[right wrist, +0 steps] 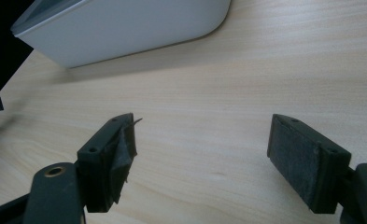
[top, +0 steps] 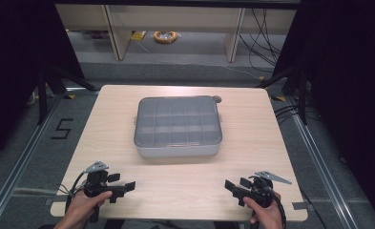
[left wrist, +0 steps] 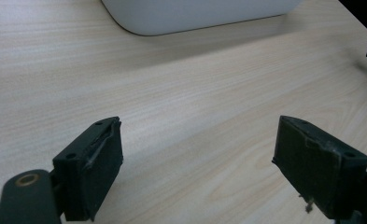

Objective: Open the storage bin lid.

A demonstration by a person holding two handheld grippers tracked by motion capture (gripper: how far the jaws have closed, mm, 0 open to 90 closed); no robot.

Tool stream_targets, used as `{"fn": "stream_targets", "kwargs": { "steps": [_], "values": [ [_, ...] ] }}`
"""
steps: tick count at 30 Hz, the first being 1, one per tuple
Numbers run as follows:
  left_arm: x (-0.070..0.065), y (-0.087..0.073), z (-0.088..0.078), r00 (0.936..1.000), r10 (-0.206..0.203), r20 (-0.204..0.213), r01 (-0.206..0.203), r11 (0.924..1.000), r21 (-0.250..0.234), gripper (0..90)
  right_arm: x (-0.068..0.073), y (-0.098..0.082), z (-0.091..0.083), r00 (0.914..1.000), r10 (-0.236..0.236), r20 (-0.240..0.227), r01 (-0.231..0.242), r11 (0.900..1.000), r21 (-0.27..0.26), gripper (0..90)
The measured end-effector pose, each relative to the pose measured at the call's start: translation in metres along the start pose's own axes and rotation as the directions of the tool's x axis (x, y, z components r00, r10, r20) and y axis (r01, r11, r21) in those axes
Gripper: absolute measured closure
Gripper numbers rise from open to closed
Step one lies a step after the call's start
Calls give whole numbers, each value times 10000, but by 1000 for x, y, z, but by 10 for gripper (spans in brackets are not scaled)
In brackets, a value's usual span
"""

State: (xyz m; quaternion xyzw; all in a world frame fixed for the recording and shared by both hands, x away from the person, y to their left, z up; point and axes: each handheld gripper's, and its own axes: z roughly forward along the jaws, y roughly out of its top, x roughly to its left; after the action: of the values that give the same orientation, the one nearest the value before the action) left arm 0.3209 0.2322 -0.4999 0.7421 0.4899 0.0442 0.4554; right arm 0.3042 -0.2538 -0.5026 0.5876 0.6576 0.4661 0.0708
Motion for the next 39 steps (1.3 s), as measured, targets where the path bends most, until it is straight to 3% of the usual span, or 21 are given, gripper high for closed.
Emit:
{"fn": "stream_targets", "kwargs": {
  "steps": [1, 5, 7, 8, 9, 12, 13, 16, 18, 19, 20, 21, 22, 23, 24, 27, 28, 31, 32, 37, 39],
  "values": [
    [0, 0, 0, 9999, 123, 55, -123, 9999, 65, 147, -1, 1, 0, 10000, -59, -15, 59, 10000, -42, 251],
    [0, 1, 1, 9998, 117, 160, -117, 9999, 36, 147, 2, 3, 3, 9985, 550, 24, -550, 9985, 18, 251],
    [2, 3, 1, 9999, 4, 169, -5, 10000, 36, 147, -1, 5, 5, 9996, 295, -41, -296, 9995, -86, 251],
    [2, 4, 2, 9996, -101, 274, 101, 9999, -22, 147, 3, 6, 5, 9955, 922, -217, -922, 9957, 32, 251],
    [4, 6, 1, 9992, -192, 350, 192, 9998, 1, 147, -2, 9, 7, 9994, 325, -151, -327, 9994, -141, 251],
    [6, 10, 1, 9979, -419, 494, 421, 9991, -39, 147, -3, 16, 11, 9985, 542, -125, -547, 9977, -398, 251],
    [8, 15, 1, 9991, -247, 345, 252, 9996, -135, 147, -3, 23, 11, 9943, 1018, -324, -1029, 9941, -356, 250],
    [10, 20, 1, 9988, -364, 331, 373, 9990, -260, 147, -3, 30, 13, 9906, 1290, -463, -1308, 9906, -393, 250],
    [12, 25, 1, 9989, -353, 307, 362, 9990, -272, 148, -5, 37, 15, 9910, 1233, -526, -1254, 9914, -375, 251],
    [13, 27, 2, 9989, -378, 264, 385, 9989, -271, 148, -2, 40, 17, 9849, 1646, -535, -1658, 9860, -192, 252],
    [14, 29, 3, 9990, -329, 299, 338, 9989, -329, 148, -8, 43, 20, 9948, 920, -445, -942, 9943, -494, 254],
    [14, 30, 4, 9989, -371, 294, 379, 9989, -290, 149, -9, 45, 20, 9951, 876, -451, -898, 9948, -485, 257],
    [14, 31, 4, 9988, -352, 332, 361, 9990, -266, 150, -6, 49, 20, 9881, 1433, -563, -1456, 9886, -390, 260],
    [14, 32, 5, 9987, -406, 324, 415, 9988, -271, 150, -12, 53, 23, 9949, 892, -472, -921, 9937, -637, 262],
    [14, 32, 5, 9989, -330, 334, 339, 9991, -244, 150, -12, 53, 23, 9949, 892, -472, -921, 9937, -637, 262],
    [15, 37, 6, 9980, -496, 391, 509, 9982, -331, 150, -9, 62, 22, 9844, 1605, -722, -1646, 9848, -556, 268],
    [15, 37, 6, 9980, -496, 391, 509, 9982, -331, 150, -15, 64, 25, 9937, 946, -600, -993, 9917, -812, 268],
    [16, 43, 5, 9977, -513, 450, 530, 9978, -392, 150, -10, 69, 25, 9885, 1399, -568, -1435, 9876, -640, 269],
    [15, 45, 5, 9979, -548, 355, 566, 9971, -518, 150, -11, 71, 26, 9899, 1187, -777, -1244, 9895, -733, 271],
    [14, 59, 4, 9964, -730, 442, 759, 9949, -670, 153, -12, 82, 31, 9918, 1028, -753, -1085, 9912, -759, 280],
    [13, 65, 3, 9954, -757, 593, 796, 9946, -662, 154, -10, 87, 32, 9906, 1186, -683, -1237, 9894, -758, 281]
  ]
}}
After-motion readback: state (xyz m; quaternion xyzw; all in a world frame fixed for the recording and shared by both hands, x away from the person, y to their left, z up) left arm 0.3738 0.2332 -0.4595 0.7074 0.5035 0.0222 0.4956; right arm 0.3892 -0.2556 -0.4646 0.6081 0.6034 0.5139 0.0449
